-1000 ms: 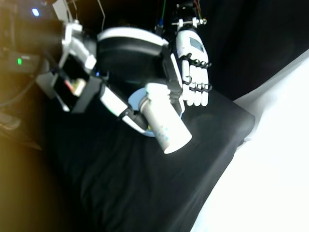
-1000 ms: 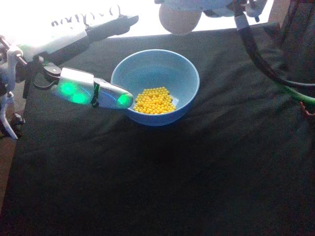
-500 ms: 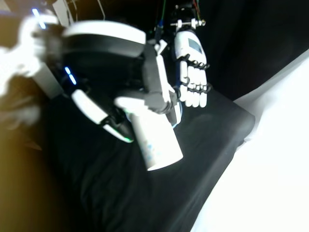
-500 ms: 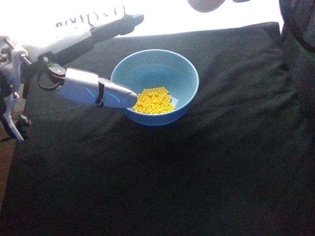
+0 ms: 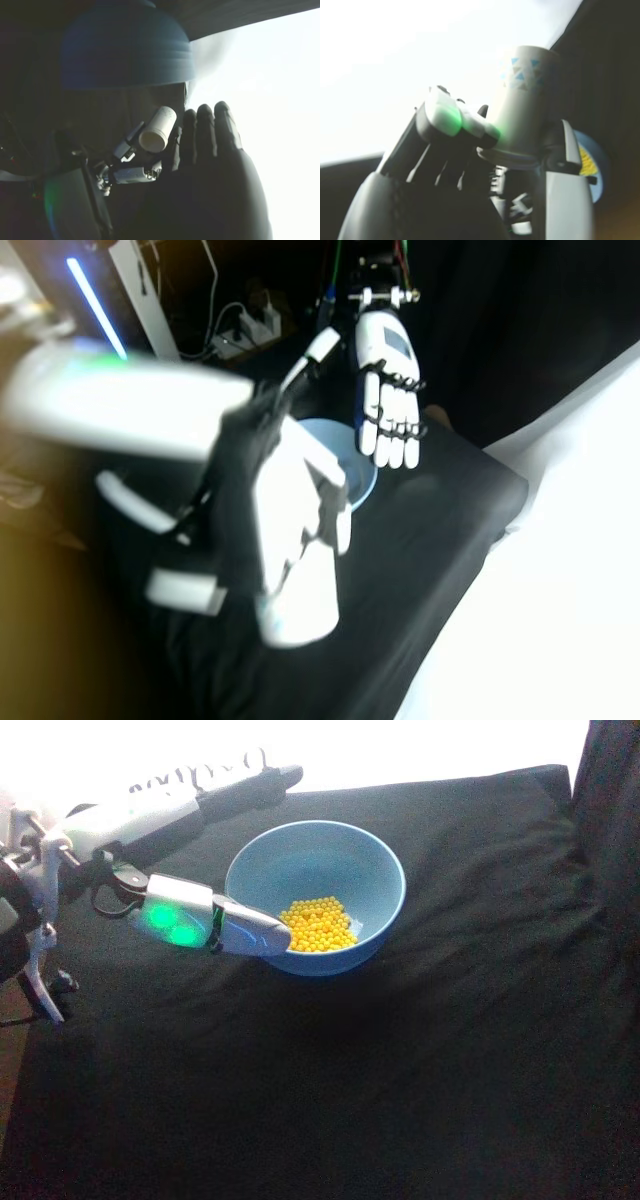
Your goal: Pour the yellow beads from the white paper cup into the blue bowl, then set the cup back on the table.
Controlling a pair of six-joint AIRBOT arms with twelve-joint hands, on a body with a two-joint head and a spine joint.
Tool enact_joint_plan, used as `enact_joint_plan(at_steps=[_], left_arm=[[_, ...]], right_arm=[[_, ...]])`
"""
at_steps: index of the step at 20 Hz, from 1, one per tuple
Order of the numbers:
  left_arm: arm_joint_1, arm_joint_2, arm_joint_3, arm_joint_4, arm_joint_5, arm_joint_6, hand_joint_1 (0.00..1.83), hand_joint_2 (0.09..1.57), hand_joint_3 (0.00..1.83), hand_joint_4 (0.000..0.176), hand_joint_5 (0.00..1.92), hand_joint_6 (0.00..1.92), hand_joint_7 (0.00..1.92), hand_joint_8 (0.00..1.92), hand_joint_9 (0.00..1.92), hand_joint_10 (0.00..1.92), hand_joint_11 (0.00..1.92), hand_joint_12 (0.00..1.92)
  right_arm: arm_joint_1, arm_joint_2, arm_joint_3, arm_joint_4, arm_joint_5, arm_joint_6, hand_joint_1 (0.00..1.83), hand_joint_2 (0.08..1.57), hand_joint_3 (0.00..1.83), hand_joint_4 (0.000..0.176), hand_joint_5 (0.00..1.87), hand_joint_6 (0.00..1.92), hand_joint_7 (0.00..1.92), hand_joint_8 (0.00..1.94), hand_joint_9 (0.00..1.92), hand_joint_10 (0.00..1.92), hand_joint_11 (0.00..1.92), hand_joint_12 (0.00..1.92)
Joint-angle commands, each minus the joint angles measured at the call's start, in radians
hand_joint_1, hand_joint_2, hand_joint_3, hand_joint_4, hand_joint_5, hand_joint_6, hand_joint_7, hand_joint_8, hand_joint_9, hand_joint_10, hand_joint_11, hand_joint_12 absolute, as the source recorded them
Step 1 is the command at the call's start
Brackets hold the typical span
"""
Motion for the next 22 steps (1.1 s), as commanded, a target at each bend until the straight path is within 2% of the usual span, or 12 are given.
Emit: enact_joint_plan(at_steps=[1, 3, 5, 7, 8, 9, 11, 14, 16, 17, 19, 22], left_arm=[[-0.011, -0.004, 0.003, -0.03, -0.129, -0.01, 0.63, 0.82, 0.01, 0.061, 0.0, 0.0, 0.11, 0.0, 0.07, 0.0, 0.0, 0.0], [-0.01, -0.004, 0.003, -0.034, -0.133, -0.011, 0.62, 0.83, 0.01, 0.055, 0.0, 0.0, 0.1, 0.0, 0.07, 0.0, 0.0, 0.0], [-0.009, -0.007, 0.003, -0.037, -0.138, -0.011, 0.59, 0.82, 0.0, 0.069, 0.0, 0.0, 0.08, 0.0, 0.07, 0.0, 0.0, 0.0], [-0.006, -0.009, 0.003, -0.038, -0.141, -0.014, 0.6, 0.81, 0.0, 0.055, 0.0, 0.0, 0.1, 0.01, 0.07, 0.01, 0.02, 0.01], [-0.005, -0.01, 0.003, -0.039, -0.142, -0.014, 0.6, 0.81, 0.0, 0.06, 0.0, 0.0, 0.11, 0.01, 0.07, 0.01, 0.01, 0.01], [-0.004, -0.01, 0.003, -0.041, -0.145, -0.015, 0.59, 0.81, 0.0, 0.058, 0.0, 0.0, 0.11, 0.01, 0.08, 0.01, 0.02, 0.01], [0.002, -0.01, 0.003, -0.045, -0.147, -0.015, 0.61, 0.82, 0.0, 0.068, 0.0, 0.0, 0.08, 0.0, 0.06, 0.0, 0.0, 0.0], [0.008, -0.011, 0.003, -0.049, -0.15, -0.019, 0.61, 0.82, 0.0, 0.068, 0.0, 0.0, 0.1, 0.01, 0.07, 0.01, 0.0, 0.0], [0.01, -0.012, 0.003, -0.05, -0.15, -0.019, 0.62, 0.82, 0.0, 0.067, 0.0, 0.0, 0.11, 0.01, 0.08, 0.01, 0.0, 0.0], [0.012, -0.013, 0.003, -0.05, -0.15, -0.019, 0.62, 0.82, 0.0, 0.065, 0.0, 0.0, 0.11, 0.01, 0.07, 0.0, 0.0, 0.0], [0.016, -0.015, 0.003, -0.053, -0.15, -0.019, 0.59, 0.82, 0.0, 0.089, 0.0, 0.0, 0.11, 0.0, 0.08, 0.01, 0.01, 0.01], [0.02, -0.019, 0.004, -0.056, -0.15, -0.019, 0.59, 0.84, 0.01, 0.087, 0.0, 0.0, 0.09, 0.0, 0.07, 0.0, 0.0, 0.0]], right_arm=[[0.02, 0.009, 0.009, 0.051, 0.021, -0.009, 1.05, 1.27, 0.0, 0.0, 0.71, 1.46, 1.08, 1.94, 1.26, 1.92, 1.35, 1.92], [0.019, 0.03, 0.029, 0.148, 0.046, -0.01, 1.05, 1.27, 0.0, 0.0, 0.71, 1.46, 1.08, 1.94, 1.26, 1.92, 1.35, 1.92], [0.013, 0.048, 0.04, 0.236, 0.066, -0.01, 1.05, 1.27, 0.0, 0.0, 0.71, 1.46, 1.08, 1.94, 1.26, 1.92, 1.35, 1.92], [-0.005, 0.063, 0.05, 0.351, 0.09, -0.01, 1.05, 1.27, 0.0, 0.0, 0.71, 1.46, 1.08, 1.94, 1.26, 1.92, 1.35, 1.92], [-0.011, 0.066, 0.054, 0.391, 0.094, -0.023, 1.21, 1.19, 0.0, 0.0, 0.97, 0.82, 0.86, 1.6, 0.79, 1.8, 0.81, 1.92], [-0.022, 0.071, 0.058, 0.465, 0.101, -0.054, 1.25, 1.14, 0.0, 0.0, 1.12, 0.55, 0.84, 1.47, 0.66, 1.7, 0.62, 1.92], [-0.046, 0.076, 0.065, 0.562, 0.12, -0.095, 1.27, 1.1, 0.0, 0.0, 1.27, 0.23, 0.9, 1.37, 0.71, 1.7, 0.6, 1.92], [-0.108, 0.07, 0.098, 0.695, 0.155, -0.101, 1.27, 1.07, 0.0, 0.0, 1.39, 0.14, 0.9, 1.23, 0.64, 1.41, 0.42, 1.9], [-0.152, 0.067, 0.121, 0.786, 0.183, -0.101, 1.27, 1.07, 0.0, 0.0, 1.4, 0.12, 0.88, 1.23, 0.57, 1.49, 0.36, 1.92], [-0.18, 0.064, 0.134, 0.842, 0.208, -0.101, 1.27, 1.07, 0.0, 0.0, 1.35, 0.27, 0.88, 1.18, 0.55, 1.44, 0.33, 1.92], [-0.201, 0.062, 0.139, 0.866, 0.221, -0.101, 1.27, 1.08, 0.0, 0.0, 1.29, 0.44, 0.89, 1.15, 0.58, 1.29, 0.34, 1.9], [-0.217, 0.053, 0.138, 0.855, 0.221, -0.101, 1.27, 1.1, 0.0, 0.0, 1.31, 0.19, 0.86, 1.36, 0.64, 1.56, 0.52, 1.92]])
